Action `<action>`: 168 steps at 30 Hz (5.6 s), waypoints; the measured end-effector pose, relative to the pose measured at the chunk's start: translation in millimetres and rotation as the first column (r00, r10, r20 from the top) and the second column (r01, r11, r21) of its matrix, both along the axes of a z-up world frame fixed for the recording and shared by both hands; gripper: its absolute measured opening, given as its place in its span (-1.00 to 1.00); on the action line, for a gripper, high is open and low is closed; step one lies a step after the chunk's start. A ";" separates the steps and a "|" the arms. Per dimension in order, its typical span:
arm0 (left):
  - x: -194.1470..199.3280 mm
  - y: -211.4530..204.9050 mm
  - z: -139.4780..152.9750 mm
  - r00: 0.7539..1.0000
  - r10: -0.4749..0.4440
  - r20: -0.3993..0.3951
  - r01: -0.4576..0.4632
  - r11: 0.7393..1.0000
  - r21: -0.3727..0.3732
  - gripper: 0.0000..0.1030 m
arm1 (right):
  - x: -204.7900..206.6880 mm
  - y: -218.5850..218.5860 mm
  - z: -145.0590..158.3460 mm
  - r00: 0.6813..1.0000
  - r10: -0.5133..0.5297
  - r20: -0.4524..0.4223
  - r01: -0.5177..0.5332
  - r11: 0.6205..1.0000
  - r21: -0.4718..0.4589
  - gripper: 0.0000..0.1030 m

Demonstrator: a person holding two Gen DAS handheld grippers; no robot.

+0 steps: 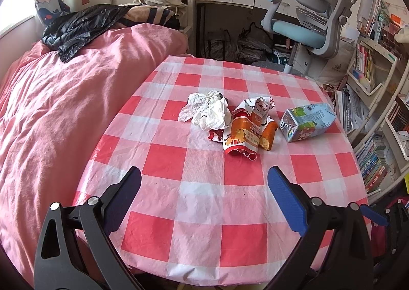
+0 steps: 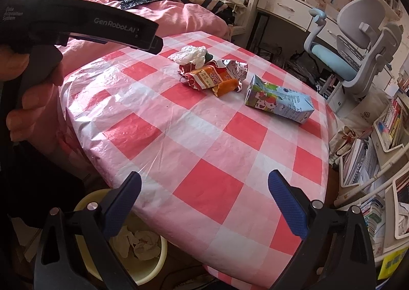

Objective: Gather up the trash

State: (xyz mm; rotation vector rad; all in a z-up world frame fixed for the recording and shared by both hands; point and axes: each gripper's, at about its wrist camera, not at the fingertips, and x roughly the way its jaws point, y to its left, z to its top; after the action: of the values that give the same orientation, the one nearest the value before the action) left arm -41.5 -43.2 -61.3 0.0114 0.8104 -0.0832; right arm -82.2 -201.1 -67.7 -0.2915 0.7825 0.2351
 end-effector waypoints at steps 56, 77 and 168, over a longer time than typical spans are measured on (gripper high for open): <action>1.8 4.4 -1.8 1.000 0.010 0.001 -0.010 1.000 -0.007 0.86 | -0.8 10.1 -3.4 0.999 0.041 -0.004 -0.041 0.999 -0.009 0.85; 2.3 5.3 -1.8 1.000 0.011 0.000 -0.011 1.000 -0.008 0.86 | 0.0 13.2 -2.2 0.999 0.045 0.001 -0.045 0.999 -0.006 0.85; 6.0 8.3 -1.8 1.000 0.011 -0.002 -0.011 1.000 -0.014 0.86 | 3.1 11.8 -4.8 0.998 0.061 -0.004 -0.061 0.998 -0.010 0.85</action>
State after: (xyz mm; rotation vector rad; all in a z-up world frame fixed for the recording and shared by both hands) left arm -35.5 -34.9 -63.1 -0.0063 0.8122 -0.0781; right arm -79.1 -189.3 -72.4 -0.3248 0.7790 0.2890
